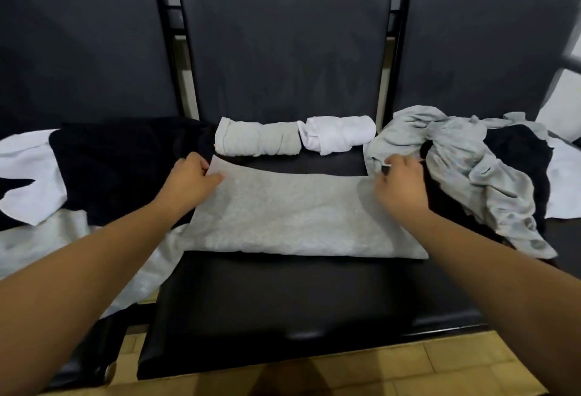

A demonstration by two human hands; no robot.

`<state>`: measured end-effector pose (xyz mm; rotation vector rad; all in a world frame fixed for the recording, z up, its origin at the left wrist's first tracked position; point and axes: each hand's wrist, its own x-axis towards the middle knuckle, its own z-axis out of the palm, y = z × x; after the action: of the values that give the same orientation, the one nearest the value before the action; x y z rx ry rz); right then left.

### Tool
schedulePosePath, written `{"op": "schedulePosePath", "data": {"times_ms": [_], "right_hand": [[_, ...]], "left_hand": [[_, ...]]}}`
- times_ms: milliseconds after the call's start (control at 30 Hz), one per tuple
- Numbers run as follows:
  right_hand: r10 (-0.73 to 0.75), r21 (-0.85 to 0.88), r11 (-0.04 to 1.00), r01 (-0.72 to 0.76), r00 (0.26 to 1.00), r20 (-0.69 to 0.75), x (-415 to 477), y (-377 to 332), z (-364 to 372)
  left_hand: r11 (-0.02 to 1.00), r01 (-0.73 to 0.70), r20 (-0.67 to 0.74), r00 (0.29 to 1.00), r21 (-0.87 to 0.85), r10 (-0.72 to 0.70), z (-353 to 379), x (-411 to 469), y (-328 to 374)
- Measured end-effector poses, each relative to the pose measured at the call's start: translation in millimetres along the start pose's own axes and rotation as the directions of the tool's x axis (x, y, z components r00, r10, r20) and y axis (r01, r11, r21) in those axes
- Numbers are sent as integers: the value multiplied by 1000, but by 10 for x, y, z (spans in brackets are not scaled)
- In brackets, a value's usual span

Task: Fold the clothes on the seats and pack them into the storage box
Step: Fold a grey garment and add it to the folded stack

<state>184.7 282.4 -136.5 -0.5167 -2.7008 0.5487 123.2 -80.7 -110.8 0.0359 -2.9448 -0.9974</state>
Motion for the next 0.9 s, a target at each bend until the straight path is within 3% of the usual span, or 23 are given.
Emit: {"op": "schedulePosePath", "data": {"times_ms": [100, 233, 533, 633, 733, 800, 900], "right_hand": [[-246, 4, 969, 247, 965, 90, -223, -262, 95], [-463, 77, 882, 466, 822, 333, -638, -650, 262], [-435, 6, 856, 518, 712, 551, -1113, -658, 307], [-463, 62, 841, 538, 655, 597, -1228, -592, 199], [-492, 116, 832, 543, 623, 608, -1331, -543, 116], [-491, 166, 847, 506, 622, 610, -1350, -579, 85], [-470, 235, 876, 421, 639, 609, -1371, -648, 57]], "left_hand": [[988, 87, 94, 991, 128, -99, 52, -138, -157], [978, 157, 117, 978, 139, -174, 58, -315, -68], [966, 132, 269, 944, 223, -191, 35, -726, 176], [959, 282, 326, 903, 40, -279, -44, -842, 123], [873, 441, 453, 835, -211, -312, -85, -1022, 82], [790, 498, 481, 823, -359, -301, -74, -1095, 57], [588, 545, 477, 831, -597, -286, -135, -1148, 96]]}}
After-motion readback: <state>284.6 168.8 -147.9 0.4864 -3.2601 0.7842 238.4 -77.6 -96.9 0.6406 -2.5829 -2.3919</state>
